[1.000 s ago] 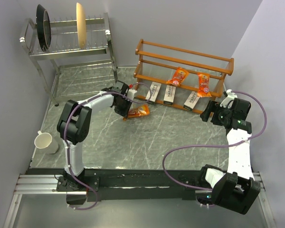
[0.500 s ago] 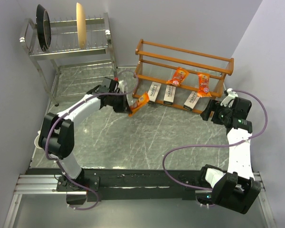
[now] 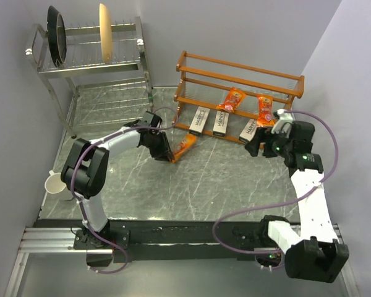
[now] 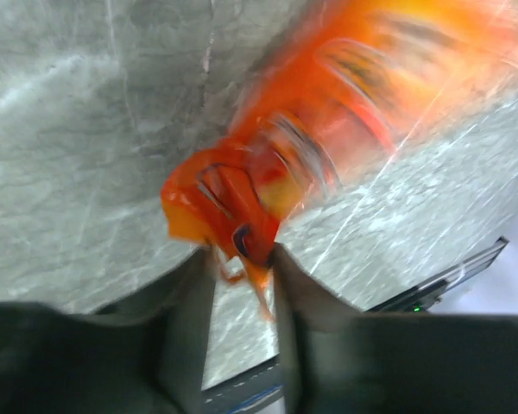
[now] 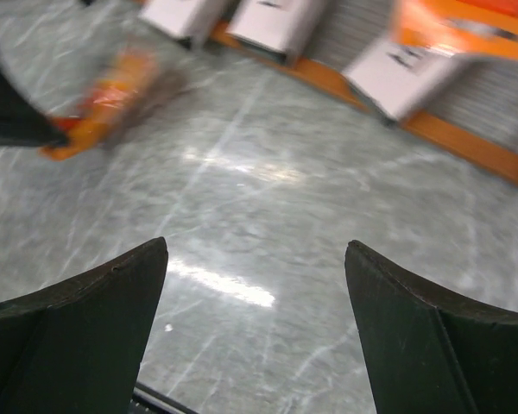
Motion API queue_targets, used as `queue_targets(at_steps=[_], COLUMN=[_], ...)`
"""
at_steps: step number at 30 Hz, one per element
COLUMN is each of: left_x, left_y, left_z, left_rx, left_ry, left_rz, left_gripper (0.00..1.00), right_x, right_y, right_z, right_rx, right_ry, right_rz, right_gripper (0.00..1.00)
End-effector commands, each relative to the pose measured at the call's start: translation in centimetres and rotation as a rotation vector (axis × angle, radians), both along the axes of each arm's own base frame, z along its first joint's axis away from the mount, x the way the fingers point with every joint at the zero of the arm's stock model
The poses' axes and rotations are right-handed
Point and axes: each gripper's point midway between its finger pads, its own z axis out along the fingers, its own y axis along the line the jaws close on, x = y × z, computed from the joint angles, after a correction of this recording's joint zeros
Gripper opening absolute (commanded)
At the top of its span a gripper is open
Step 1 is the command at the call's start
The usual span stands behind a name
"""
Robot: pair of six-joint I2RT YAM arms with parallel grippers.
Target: Place and organize the shaving razors onto the shelf
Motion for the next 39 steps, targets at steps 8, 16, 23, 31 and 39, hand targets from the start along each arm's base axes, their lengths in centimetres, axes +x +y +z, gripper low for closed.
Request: queue_targets(at_steps=[8,16,23,31,39], left_x=[-0.1,-0.6,0.2,2.5,2.3], left_y=[0.4,0.9,0.4,-1.0,-1.6], left_z=[0.2,-0.4,0.8,0.5,1.1], left_rx=[-0.212,-0.377,-0.516,-0.568,-0.636], left_ry=[0.033,0.061,0.025,0.065,0.087], left_rz=[0.13,0.179,0.193,0.228,0.255], left_gripper=[0.7,0.55,0.48,0.42,0.06], right_x=[1.4,1.5,0.8,0.6,0.4], right_y=[2.2,2.4,2.4,2.3,2.1], right_z=[1.8,0.7,-0.2,-0.4,-0.5], right_rx=[0.025,0.047,0.047,0.041,0.036], right_ry=[-0.049,-0.025,-0.002,0.002,0.004], right_rz=[0.068,0.061,0.056,0.05,0.037], right_gripper=[0.9,0.91,0.91,0.91,0.91])
